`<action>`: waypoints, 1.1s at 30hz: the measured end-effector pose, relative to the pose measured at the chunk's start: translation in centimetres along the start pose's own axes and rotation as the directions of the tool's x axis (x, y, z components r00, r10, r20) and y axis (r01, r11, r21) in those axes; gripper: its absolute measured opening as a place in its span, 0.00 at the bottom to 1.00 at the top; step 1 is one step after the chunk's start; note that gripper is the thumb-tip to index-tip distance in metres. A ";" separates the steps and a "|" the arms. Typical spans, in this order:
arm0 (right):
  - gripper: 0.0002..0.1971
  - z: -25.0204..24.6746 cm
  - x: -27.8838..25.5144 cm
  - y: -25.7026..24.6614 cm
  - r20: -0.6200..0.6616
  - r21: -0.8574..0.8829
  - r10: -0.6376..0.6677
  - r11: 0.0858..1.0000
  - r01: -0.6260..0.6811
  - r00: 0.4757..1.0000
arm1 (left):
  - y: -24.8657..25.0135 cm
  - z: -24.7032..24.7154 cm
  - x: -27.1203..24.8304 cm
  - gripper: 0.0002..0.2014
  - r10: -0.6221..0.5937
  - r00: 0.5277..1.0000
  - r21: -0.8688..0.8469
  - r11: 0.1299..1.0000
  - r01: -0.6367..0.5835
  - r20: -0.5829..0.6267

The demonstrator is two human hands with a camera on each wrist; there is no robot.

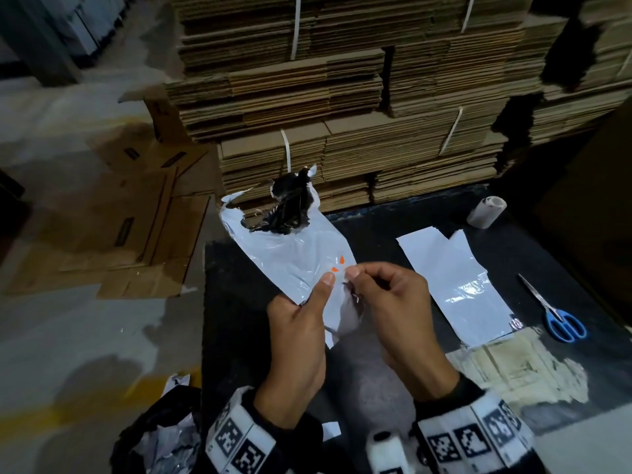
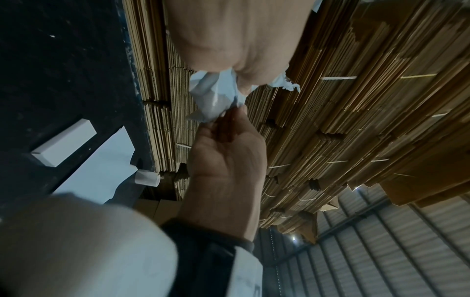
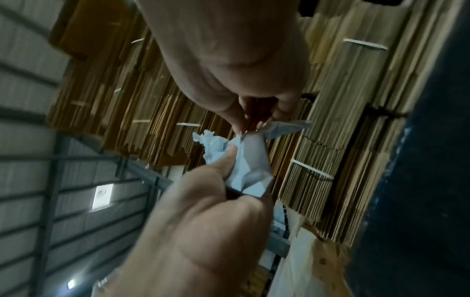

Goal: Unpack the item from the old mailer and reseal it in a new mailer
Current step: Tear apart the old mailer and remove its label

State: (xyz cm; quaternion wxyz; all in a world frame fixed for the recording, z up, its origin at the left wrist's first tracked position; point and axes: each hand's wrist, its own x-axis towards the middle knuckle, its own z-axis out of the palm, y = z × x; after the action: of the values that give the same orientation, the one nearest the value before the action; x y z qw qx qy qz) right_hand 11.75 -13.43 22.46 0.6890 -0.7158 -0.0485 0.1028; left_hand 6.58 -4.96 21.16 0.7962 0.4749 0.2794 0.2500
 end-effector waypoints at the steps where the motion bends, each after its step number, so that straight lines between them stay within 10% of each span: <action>1: 0.06 0.0 0.0 -0.2 0.014 0.045 0.032 0.998 -0.032 0.999 | 0.1 0.0 0.1 0.09 -0.008 1.000 -0.010 1.000 0.008 0.003; 10: 0.08 -0.4 0.8 -1.1 0.111 0.200 0.193 0.957 -0.212 0.975 | 0.5 -0.5 0.5 0.09 -0.044 0.998 -0.020 0.999 0.044 0.039; 26: 0.06 0.4 0.5 0.4 0.064 -0.399 -0.234 0.885 0.239 0.970 | 0.8 -1.2 0.7 0.14 0.135 0.984 0.196 0.968 -0.156 0.117; 33: 0.10 -0.5 1.5 -1.2 0.214 -0.243 0.053 0.970 0.001 0.975 | 1.2 -1.9 1.4 0.10 0.008 0.987 0.144 0.989 -0.031 0.158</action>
State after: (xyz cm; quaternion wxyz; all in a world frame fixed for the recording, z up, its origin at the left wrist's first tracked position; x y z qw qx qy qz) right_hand 13.44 -13.52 23.55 0.5859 -0.7792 -0.1267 0.1833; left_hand 6.13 -2.34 21.21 0.7763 0.5529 0.2289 0.1984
